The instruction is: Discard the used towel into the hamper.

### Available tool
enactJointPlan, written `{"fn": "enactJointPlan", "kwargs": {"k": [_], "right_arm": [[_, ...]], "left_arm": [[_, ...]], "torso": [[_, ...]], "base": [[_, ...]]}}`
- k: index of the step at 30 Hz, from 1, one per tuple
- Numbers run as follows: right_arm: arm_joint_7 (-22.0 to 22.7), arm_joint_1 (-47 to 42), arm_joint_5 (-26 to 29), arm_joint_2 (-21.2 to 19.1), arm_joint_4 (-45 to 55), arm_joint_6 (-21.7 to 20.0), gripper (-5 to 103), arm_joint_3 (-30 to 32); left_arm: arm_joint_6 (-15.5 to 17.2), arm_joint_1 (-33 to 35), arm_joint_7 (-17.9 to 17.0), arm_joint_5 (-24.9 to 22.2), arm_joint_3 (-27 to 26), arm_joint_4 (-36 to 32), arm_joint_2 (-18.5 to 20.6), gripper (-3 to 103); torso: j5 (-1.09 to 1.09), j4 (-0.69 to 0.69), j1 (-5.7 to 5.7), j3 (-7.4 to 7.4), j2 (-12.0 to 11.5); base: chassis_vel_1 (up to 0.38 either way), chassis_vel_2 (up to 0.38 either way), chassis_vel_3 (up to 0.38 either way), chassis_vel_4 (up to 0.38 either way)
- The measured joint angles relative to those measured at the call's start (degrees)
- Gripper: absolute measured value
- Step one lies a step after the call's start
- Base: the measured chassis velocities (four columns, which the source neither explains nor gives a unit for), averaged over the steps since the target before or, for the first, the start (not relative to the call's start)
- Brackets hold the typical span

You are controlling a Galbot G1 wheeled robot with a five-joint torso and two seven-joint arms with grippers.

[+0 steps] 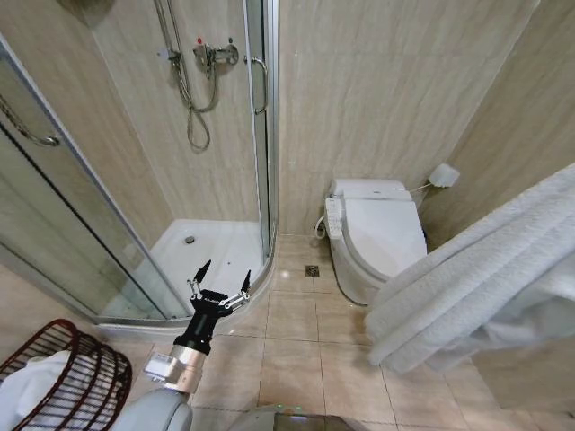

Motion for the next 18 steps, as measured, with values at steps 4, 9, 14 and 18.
{"fn": "enactJointPlan", "kwargs": {"k": [4,9,14,18], "right_arm": [[-0.5,0.0,0.6,0.0,0.0,-0.1,1,0.3],[-0.6,0.5,0.6,-0.1,0.0,-0.3,1,-0.7],[-1.0,0.8,0.5,-0.9,0.0,0.1,1,-0.7],[-1.8,0.5,0.2,-0.7,0.0,0.9,1,0.5]], "left_arm": [[0.0,0.0,0.0,0.0,0.0,0.0,0.0,100],[0.0,0.0,0.0,0.0,0.0,0.0,0.0,100],[0.0,0.0,0.0,0.0,0.0,0.0,0.0,100],[0.0,0.0,0.0,0.0,0.0,0.0,0.0,100]], "torso": [[0.0,0.0,0.43,0.59,1.0],[0.01,0.0,0.96,1.3,2.3],[0.0,0.0,1.34,1.89,3.2],[0.0,0.0,1.82,2.64,4.5]], "base": [[0.0,0.0,0.0,0.0],[0.0,0.0,0.0,0.0],[0.0,0.0,0.0,0.0],[0.0,0.0,0.0,0.0]]}}
